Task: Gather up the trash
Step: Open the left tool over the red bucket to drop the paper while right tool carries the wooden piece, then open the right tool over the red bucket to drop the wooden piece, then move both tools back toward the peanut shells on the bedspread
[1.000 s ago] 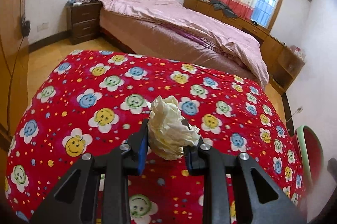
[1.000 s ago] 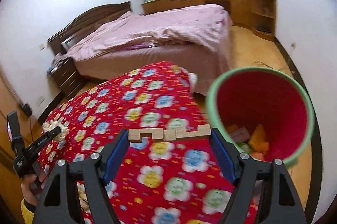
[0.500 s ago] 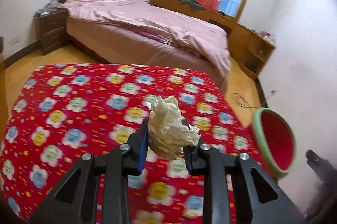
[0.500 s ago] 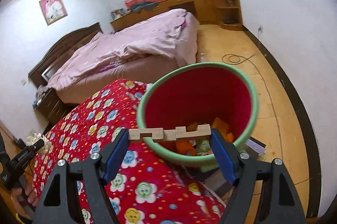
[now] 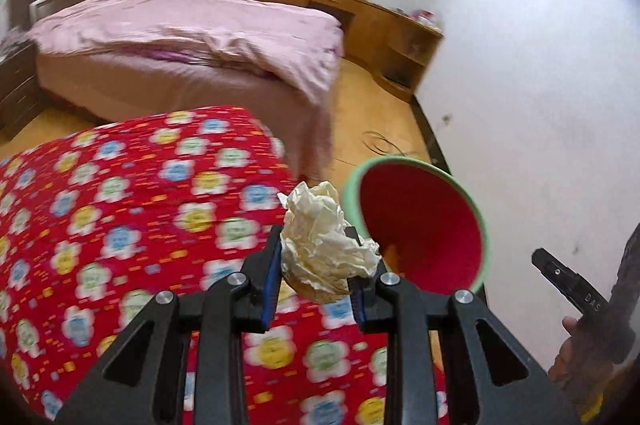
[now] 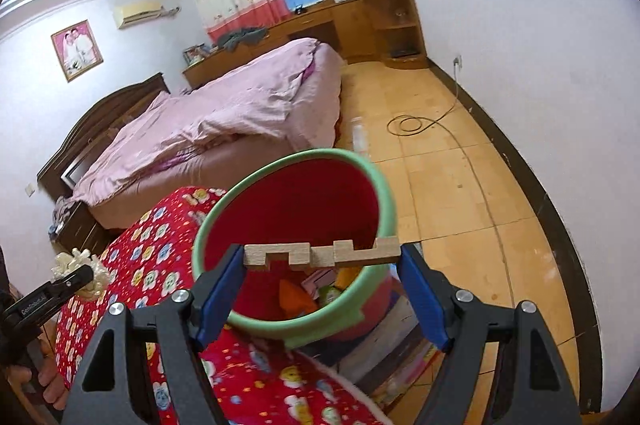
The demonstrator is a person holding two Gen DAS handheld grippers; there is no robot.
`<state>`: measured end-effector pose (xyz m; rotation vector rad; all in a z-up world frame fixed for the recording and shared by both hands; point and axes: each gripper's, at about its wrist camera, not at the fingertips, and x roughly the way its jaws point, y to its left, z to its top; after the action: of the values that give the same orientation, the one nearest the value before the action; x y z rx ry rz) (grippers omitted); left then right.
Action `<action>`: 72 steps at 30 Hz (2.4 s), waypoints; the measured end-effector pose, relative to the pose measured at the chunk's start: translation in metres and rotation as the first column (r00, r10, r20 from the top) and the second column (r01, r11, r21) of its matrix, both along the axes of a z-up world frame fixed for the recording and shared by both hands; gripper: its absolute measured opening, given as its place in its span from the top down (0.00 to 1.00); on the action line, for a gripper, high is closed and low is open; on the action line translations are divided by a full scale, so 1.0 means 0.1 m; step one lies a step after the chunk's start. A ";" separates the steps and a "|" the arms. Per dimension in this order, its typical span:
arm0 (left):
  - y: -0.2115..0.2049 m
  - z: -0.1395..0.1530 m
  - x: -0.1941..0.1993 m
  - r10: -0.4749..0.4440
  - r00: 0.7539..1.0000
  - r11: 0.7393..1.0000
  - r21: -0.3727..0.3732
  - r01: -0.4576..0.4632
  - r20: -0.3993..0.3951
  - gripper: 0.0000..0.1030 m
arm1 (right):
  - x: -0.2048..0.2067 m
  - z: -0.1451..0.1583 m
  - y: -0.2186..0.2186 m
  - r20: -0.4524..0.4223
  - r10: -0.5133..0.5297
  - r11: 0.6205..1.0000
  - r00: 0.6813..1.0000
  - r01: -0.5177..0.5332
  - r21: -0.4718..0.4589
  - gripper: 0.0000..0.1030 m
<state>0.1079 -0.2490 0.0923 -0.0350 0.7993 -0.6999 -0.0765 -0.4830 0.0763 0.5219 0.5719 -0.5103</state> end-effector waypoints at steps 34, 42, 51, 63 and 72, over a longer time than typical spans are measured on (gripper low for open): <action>-1.12 -0.52 0.11 -0.143 0.989 0.987 0.066 0.145 -0.044 0.45 | 0.38 -0.32 -0.55 -0.003 0.070 0.996 0.998 -0.069 0.056 0.24; -0.91 -0.50 0.12 -0.087 0.995 0.992 0.085 0.090 -0.044 0.45 | 0.69 -0.36 -0.47 -0.031 0.141 0.989 0.990 -0.139 0.044 0.23; -0.47 -0.49 0.12 0.039 0.996 0.996 0.085 -0.033 -0.076 0.45 | 0.98 -0.49 -0.40 -0.082 0.189 0.981 0.979 -0.183 0.071 0.12; 0.23 -0.34 -0.05 0.174 0.982 0.983 0.078 -0.168 -0.078 0.45 | 0.84 -0.26 -0.05 -0.062 0.207 0.978 0.976 -0.205 0.043 0.08; 0.78 -0.14 -0.24 0.261 0.964 0.964 0.071 -0.257 -0.052 0.45 | 0.61 -0.03 0.47 -0.009 0.262 0.964 0.965 -0.262 0.038 0.07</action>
<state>0.0842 -0.1714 0.0786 -0.1020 0.8568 -0.4267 -0.0154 -0.4360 0.0734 0.4686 0.6535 -0.2519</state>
